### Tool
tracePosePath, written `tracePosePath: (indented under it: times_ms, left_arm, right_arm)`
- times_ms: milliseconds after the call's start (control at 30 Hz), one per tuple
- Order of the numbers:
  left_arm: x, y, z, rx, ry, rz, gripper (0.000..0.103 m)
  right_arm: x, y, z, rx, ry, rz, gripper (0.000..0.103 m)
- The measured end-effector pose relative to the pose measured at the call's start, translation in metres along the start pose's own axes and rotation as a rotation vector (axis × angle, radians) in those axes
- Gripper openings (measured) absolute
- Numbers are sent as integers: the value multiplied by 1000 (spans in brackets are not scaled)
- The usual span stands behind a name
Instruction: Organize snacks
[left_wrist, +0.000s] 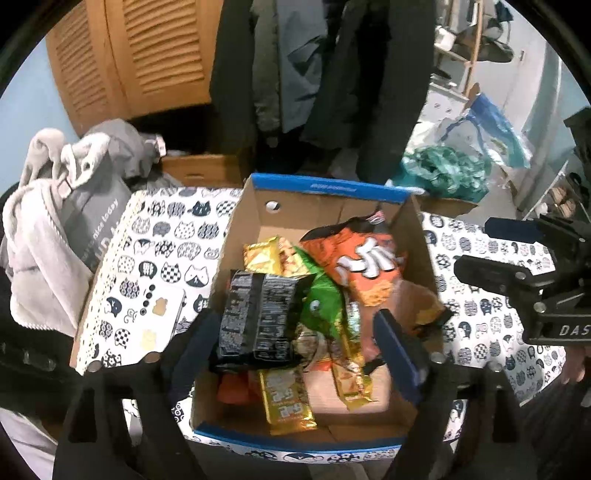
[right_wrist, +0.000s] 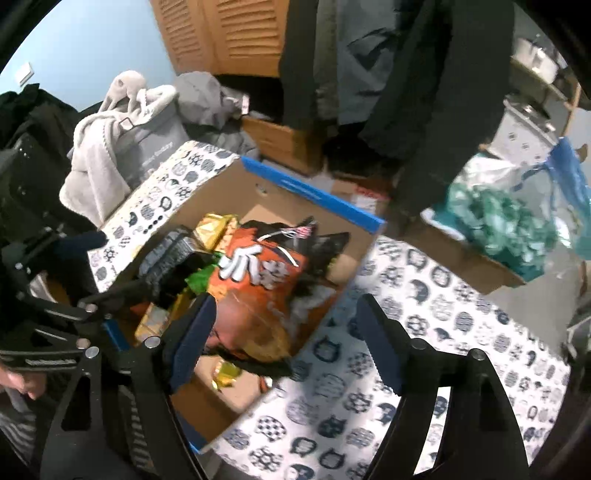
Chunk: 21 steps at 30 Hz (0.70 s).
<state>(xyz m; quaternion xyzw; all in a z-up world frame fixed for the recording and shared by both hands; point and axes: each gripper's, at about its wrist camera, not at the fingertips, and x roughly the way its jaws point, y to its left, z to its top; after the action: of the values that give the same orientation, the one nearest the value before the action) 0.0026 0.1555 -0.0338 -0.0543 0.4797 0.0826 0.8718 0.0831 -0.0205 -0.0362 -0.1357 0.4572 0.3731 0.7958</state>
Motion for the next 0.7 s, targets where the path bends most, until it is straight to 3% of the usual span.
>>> tracePosePath:
  times_ms: [167,267,400,700]
  left_arm:
    - [-23,-15,-2,42,-46,11,89]
    - [-33,-21,-5,54,-74,13,97]
    - [-41,-28,-8,69,-95,11,97]
    - [-45,-40,-9,70,-109,17,99]
  right_arm:
    - [-22,-11,-16,22,-36,-23,78]
    - [-36,-14,-24,21,-65,-52,79]
    - [-51,-16,-33,30,-98,-63,79]
    - [-73,-26,-43,53,-149,-29,80]
